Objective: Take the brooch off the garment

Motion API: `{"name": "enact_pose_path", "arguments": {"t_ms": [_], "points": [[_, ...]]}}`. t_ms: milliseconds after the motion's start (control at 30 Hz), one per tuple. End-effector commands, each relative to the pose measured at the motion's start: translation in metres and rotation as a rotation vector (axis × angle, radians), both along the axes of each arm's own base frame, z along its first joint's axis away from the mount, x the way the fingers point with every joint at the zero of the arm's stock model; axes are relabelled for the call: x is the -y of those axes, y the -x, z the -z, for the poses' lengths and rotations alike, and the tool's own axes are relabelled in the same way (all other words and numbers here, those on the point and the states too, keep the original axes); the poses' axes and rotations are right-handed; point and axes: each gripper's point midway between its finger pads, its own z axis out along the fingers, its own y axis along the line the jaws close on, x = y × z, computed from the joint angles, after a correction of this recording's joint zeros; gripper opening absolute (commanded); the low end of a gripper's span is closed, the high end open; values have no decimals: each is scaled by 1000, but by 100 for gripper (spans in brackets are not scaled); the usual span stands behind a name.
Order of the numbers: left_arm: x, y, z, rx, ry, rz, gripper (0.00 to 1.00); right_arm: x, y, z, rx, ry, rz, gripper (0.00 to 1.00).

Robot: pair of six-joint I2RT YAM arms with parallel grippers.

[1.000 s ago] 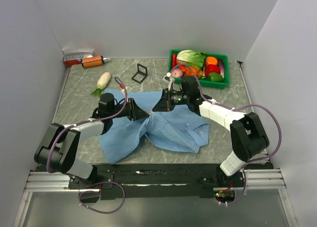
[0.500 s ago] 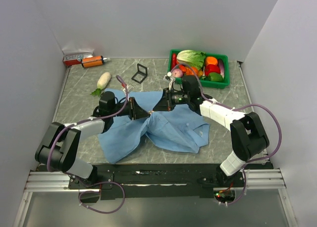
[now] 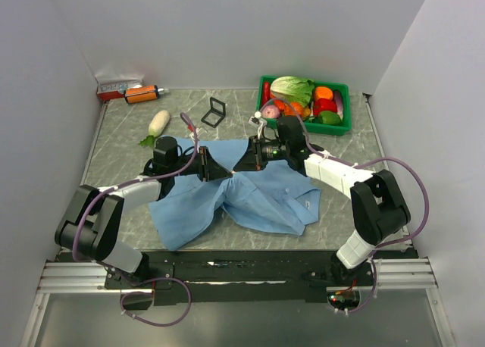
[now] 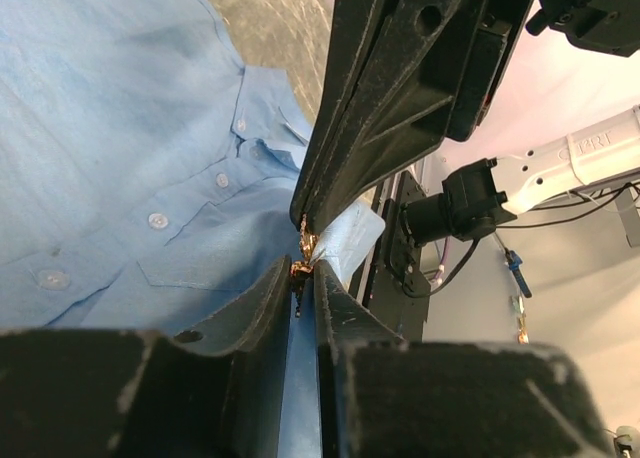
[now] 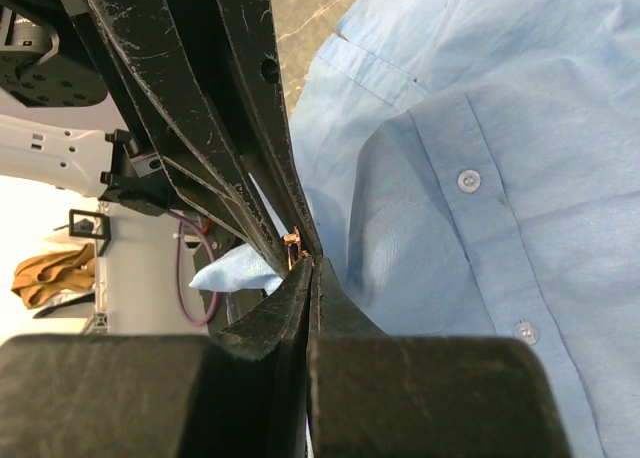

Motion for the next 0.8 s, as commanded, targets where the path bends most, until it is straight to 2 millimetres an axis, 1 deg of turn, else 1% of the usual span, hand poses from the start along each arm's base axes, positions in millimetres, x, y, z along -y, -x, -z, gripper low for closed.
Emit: {"name": "enact_pose_path", "arguments": {"t_ms": [0,100,233,267,300,367,433,500,533,633,767], "points": [[2,14,-20,94,46,81,19,0,-16,-18,66,-34,21,0],[2,18,-23,122,56,105,20,1,-20,-20,59,-47,34,0],[2,21,-26,144,68,115,28,1,-20,-23,56,-62,28,0],[2,21,-26,143,68,115,37,1,-19,-22,46,-63,29,0],[1,21,-26,141,68,112,41,2,-19,-23,44,-65,32,0],[1,22,-25,142,62,105,45,2,-17,-23,43,-69,27,0],[0,23,-26,142,63,102,46,2,-17,-23,38,-73,30,0],[-1,24,-25,145,62,101,44,2,-17,-25,27,-80,36,0],[-2,23,-25,149,62,96,43,2,-17,-26,27,-84,38,0],[-2,21,-27,153,66,79,36,0,-16,-29,40,-90,21,0],[-2,17,-28,148,68,60,34,-2,-13,-33,67,-92,-2,0]]}}
